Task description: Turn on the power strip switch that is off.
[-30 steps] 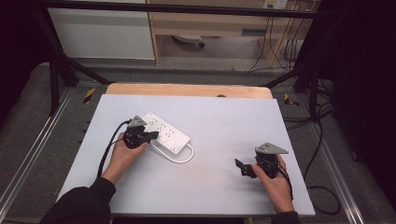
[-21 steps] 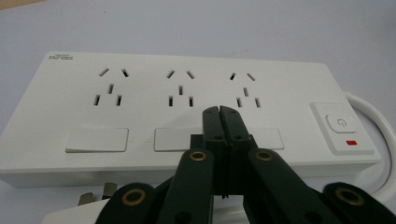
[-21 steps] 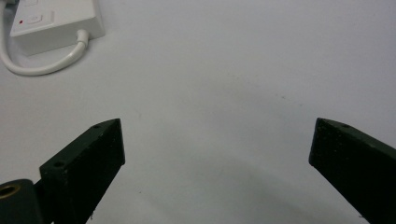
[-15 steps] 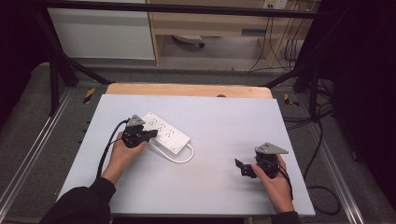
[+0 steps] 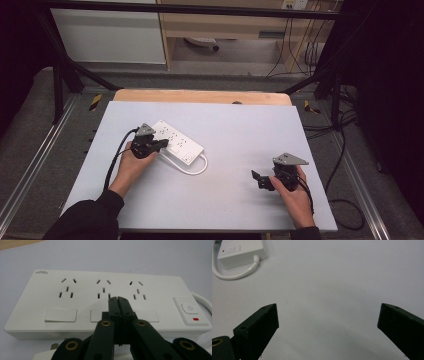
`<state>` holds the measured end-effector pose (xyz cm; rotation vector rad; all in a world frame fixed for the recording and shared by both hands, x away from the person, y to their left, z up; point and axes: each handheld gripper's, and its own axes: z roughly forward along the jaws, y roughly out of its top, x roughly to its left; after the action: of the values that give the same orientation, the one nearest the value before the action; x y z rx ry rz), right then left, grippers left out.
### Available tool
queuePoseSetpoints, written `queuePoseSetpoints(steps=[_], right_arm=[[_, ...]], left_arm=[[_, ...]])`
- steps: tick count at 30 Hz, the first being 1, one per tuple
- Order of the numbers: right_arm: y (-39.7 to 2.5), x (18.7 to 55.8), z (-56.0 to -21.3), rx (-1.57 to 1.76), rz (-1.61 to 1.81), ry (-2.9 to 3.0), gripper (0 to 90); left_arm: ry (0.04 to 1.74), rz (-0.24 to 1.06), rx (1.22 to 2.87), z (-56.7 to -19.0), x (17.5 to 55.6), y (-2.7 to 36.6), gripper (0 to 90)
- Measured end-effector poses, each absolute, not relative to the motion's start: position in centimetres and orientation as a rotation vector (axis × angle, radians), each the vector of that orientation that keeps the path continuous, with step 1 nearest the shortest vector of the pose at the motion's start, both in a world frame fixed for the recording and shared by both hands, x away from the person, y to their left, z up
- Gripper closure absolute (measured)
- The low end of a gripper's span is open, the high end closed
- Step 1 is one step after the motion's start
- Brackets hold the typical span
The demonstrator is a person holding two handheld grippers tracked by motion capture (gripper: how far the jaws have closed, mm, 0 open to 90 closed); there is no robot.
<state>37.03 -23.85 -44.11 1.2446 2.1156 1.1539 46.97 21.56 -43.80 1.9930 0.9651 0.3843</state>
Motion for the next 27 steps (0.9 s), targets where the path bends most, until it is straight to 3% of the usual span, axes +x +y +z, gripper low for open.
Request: queuePoseSetpoints(steps=[27], right_arm=[[-23.81, 37.01, -44.13, 1.24, 1.15, 2.121, 3.9]], left_arm=[[0.961, 0.409, 1.994, -43.97, 47.11, 21.56, 90.0]])
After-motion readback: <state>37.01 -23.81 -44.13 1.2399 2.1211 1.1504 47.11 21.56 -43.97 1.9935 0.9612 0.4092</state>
